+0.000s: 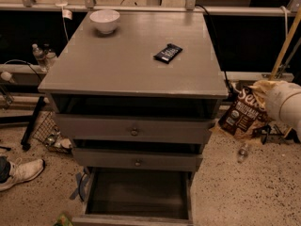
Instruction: Pick brown chip bag from bottom drawer and place on counter
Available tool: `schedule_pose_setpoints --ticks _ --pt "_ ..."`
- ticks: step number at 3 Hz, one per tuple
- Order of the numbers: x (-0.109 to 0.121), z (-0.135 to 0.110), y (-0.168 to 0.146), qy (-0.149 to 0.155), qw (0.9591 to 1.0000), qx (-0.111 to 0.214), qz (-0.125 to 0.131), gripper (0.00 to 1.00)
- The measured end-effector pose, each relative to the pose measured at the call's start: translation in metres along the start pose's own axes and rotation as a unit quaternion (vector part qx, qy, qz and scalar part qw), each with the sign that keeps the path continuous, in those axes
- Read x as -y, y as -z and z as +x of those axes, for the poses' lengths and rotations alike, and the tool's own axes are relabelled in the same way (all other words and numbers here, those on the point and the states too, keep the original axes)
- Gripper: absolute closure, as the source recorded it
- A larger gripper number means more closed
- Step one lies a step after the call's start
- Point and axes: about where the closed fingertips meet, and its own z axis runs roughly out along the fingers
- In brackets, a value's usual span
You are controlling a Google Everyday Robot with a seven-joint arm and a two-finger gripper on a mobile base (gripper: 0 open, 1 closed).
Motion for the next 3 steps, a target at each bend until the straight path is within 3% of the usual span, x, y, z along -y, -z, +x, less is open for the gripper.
schedule_pose_setpoints --ticks 1,2,3 --pt "0.026 0.013 -0.005 0.025 0.9995 -0.014 0.011 1.00" --pt "0.026 0.013 -0.005 0.025 0.9995 -0.014 0.011 1.00" --pt "0.061 0.006 -0.005 0.059 0.9971 -0.010 0.047 1.00"
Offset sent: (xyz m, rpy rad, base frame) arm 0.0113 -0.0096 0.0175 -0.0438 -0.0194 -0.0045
